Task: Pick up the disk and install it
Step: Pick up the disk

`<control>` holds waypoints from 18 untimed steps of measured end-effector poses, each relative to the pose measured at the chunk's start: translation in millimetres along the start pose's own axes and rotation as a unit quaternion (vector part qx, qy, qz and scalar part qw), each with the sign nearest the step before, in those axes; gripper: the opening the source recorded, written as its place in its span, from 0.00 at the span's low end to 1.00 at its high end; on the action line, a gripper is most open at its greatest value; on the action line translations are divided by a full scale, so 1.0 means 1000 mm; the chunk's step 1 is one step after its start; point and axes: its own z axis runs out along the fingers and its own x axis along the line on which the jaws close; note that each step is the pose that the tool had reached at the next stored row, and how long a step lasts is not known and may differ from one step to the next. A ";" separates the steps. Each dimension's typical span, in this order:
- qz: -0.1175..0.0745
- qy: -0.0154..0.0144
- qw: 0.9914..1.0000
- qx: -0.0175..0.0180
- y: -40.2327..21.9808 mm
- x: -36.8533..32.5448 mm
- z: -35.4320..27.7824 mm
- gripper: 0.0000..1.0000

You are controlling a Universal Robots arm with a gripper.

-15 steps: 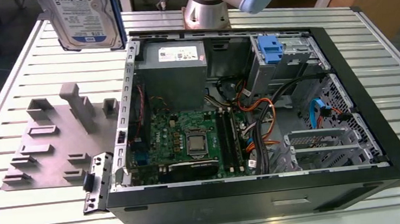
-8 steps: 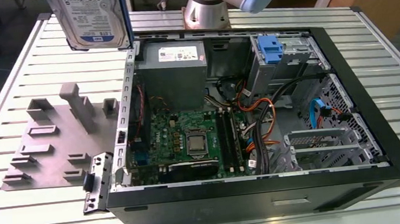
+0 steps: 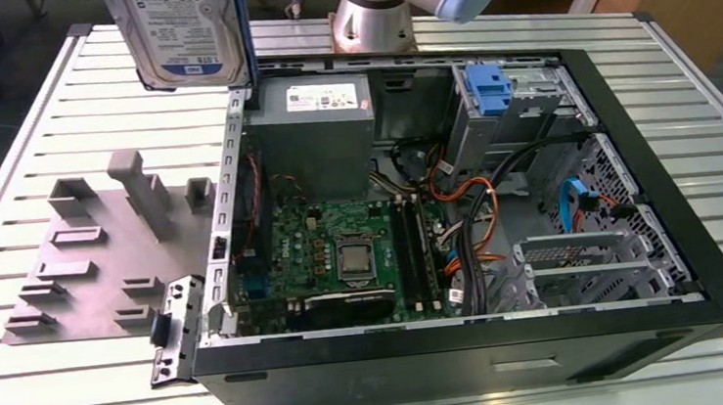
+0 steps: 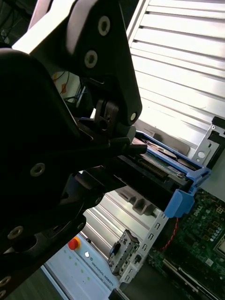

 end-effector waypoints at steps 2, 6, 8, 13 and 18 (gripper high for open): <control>0.000 0.000 1.000 0.000 -0.0033 -0.0002 -0.0002 0.35; 0.000 0.000 1.000 0.000 -0.0076 -0.0004 -0.0004 0.35; 0.000 0.000 1.000 0.000 -0.0076 -0.0004 -0.0004 0.35; 0.000 0.000 1.000 0.000 -0.0083 -0.0005 -0.0004 0.35; 0.000 0.000 1.000 0.000 -0.0107 -0.0006 -0.0005 0.35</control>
